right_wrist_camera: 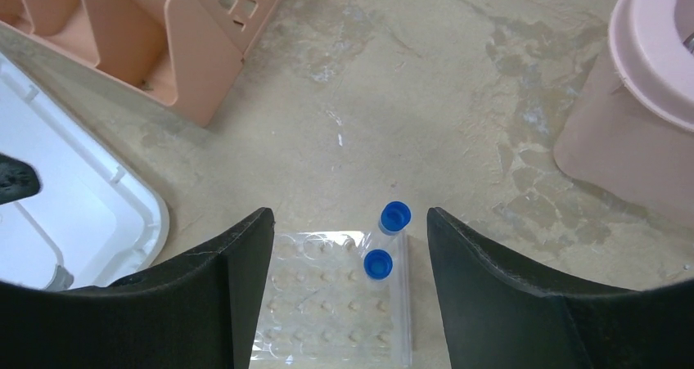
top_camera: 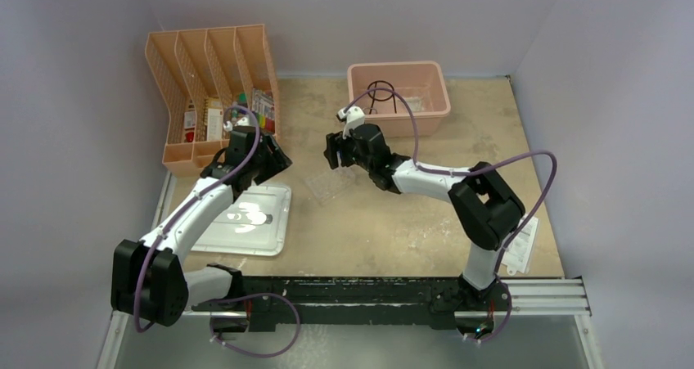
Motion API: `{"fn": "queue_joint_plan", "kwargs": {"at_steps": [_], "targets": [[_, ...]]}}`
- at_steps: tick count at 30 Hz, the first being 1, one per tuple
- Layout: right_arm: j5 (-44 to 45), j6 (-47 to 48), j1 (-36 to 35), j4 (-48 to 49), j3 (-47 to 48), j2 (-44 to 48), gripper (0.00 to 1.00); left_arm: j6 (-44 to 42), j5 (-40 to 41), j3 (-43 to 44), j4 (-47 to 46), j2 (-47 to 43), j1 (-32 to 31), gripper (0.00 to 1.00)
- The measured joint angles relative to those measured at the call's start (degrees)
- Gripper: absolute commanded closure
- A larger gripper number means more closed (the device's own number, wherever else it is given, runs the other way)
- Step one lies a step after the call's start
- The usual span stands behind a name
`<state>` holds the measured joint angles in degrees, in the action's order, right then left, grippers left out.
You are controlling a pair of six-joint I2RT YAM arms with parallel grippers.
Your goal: Organize the chemistry lab equipment
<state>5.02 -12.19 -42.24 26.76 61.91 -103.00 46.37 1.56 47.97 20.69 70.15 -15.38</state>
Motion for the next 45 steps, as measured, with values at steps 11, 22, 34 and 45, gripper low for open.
{"fn": "queue_joint_plan", "kwargs": {"at_steps": [11, 22, 34, 45], "targets": [[-3.2, -2.9, 2.8, -6.1, 6.3, -7.1, 0.40, 0.0, 0.9, 0.0, 0.0, -0.7, 0.0, 0.44], [-7.9, -3.2, 4.4, -6.1, 7.4, -8.4, 0.54, 0.0, 0.9, 0.0, 0.0, -0.7, 0.0, 0.44], [-9.8, -2.1, 4.4, -4.4, 6.6, -7.7, 0.64, 0.0, 1.3, 0.0, 0.0, -0.7, 0.0, 0.44], [-12.7, -0.1, 4.4, -0.3, 3.9, -4.5, 0.64, 0.0, 1.2, 0.0, 0.0, -0.7, 0.0, 0.44]]}}
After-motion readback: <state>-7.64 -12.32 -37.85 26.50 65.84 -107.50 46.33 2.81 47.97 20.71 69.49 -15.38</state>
